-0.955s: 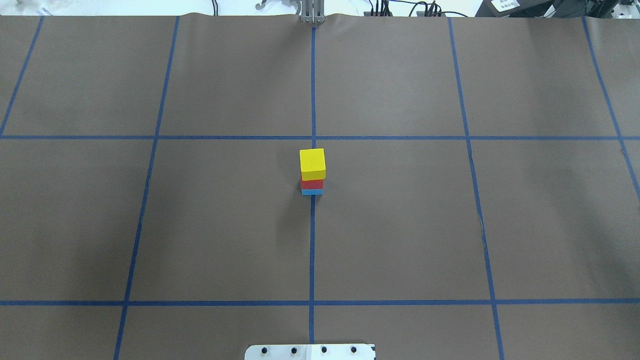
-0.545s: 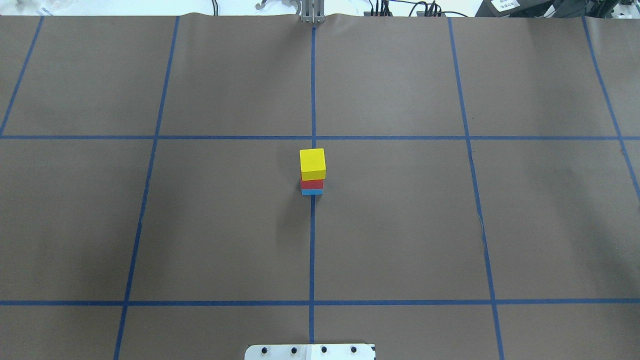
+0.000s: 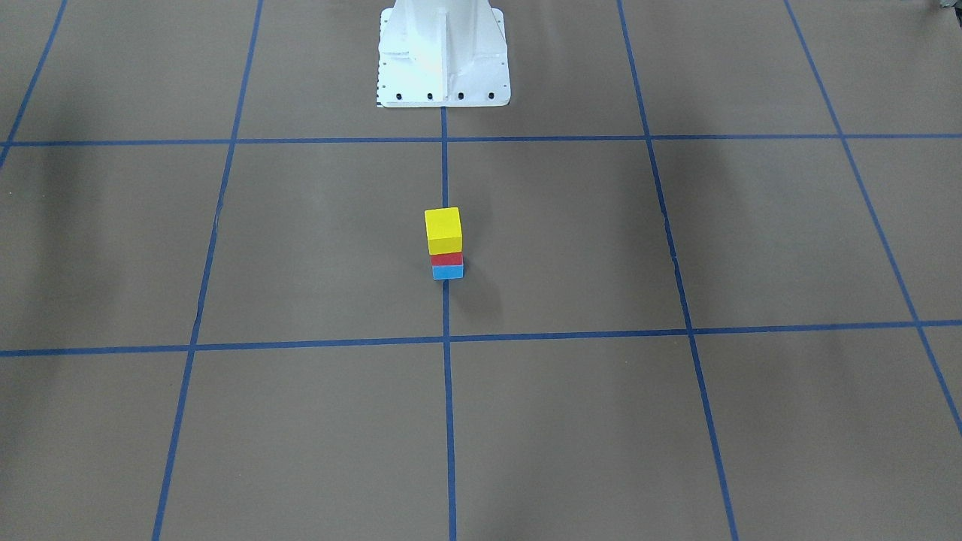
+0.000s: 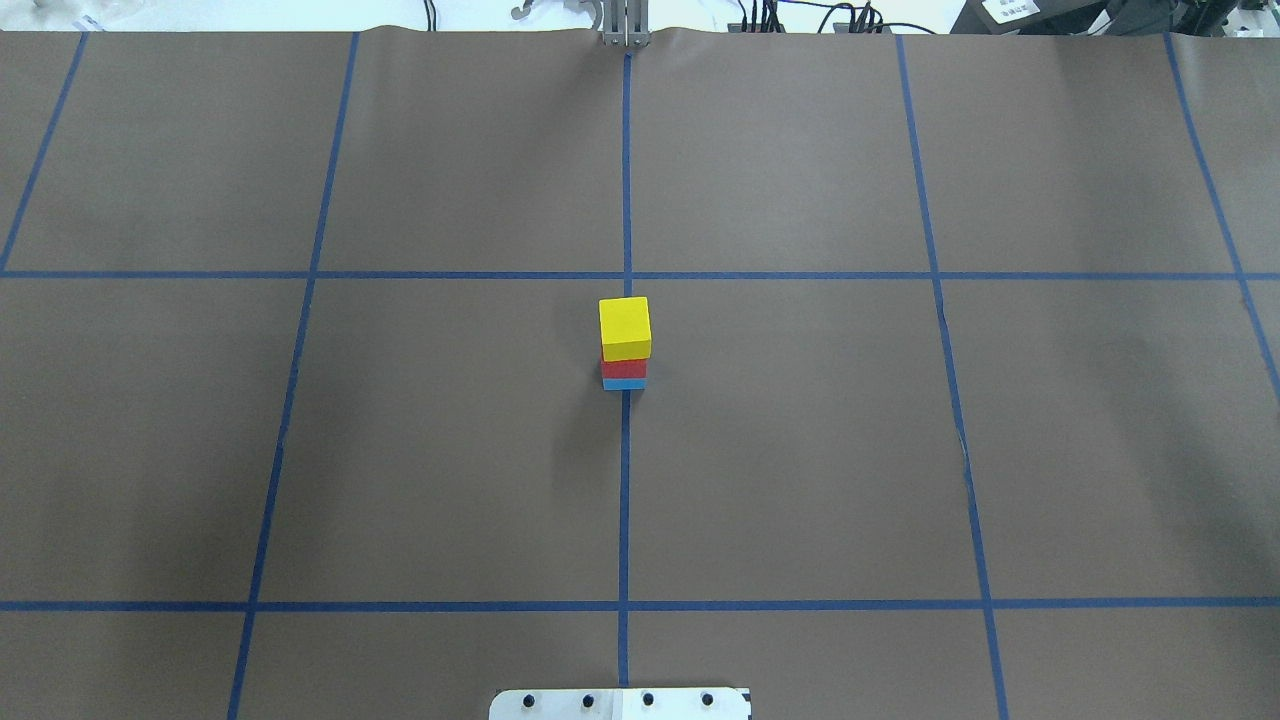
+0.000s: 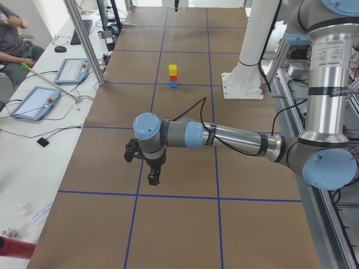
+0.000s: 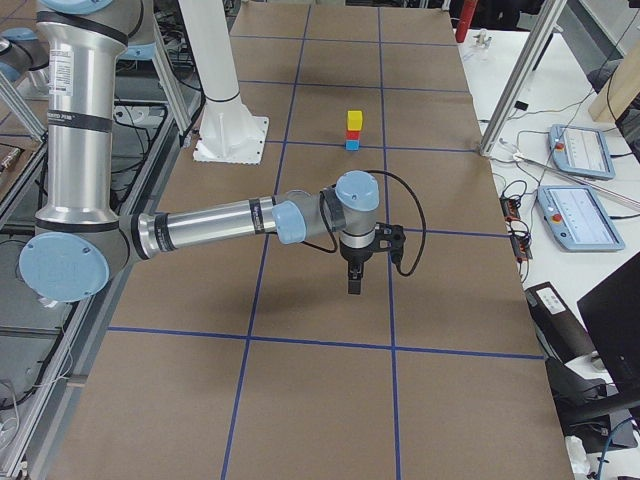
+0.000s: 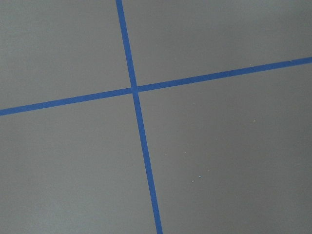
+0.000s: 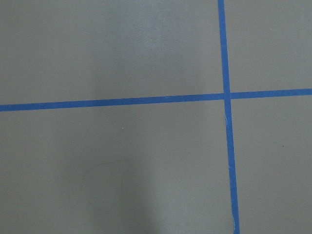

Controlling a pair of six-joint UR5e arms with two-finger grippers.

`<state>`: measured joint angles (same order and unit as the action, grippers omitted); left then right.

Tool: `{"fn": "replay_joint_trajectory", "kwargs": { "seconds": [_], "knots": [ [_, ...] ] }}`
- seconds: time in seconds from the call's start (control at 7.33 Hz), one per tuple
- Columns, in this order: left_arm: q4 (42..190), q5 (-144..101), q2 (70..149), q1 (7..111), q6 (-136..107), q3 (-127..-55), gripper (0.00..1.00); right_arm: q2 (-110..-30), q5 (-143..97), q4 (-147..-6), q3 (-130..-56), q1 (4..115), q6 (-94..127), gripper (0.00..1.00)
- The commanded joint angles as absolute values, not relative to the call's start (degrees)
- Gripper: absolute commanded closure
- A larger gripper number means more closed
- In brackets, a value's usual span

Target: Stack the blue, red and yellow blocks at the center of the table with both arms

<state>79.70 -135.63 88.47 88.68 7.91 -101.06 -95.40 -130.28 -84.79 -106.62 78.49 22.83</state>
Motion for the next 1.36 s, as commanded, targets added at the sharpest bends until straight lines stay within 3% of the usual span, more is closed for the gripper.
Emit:
{"fn": "replay_joint_trajectory", "kwargs": {
  "seconds": [0.0,0.55,0.82,1.23],
  "knots": [
    [79.7,-135.8,86.0,91.8,7.9,-100.9,0.01,-95.1,-130.4,-84.7,-106.6,78.4,22.8,0.00],
    [79.7,-135.8,83.1,93.0,7.2,-100.9,0.00,-96.0,-130.5,-84.6,-106.6,78.5,22.9,0.00],
    [79.7,-135.7,79.6,93.0,4.7,-106.2,0.00,-95.9,-130.1,-84.6,-106.9,78.5,22.9,0.00],
    [79.8,-135.7,79.8,92.9,2.1,-106.5,0.00,-97.2,-129.9,-85.0,-105.0,78.7,22.8,0.00]
  ]
}}
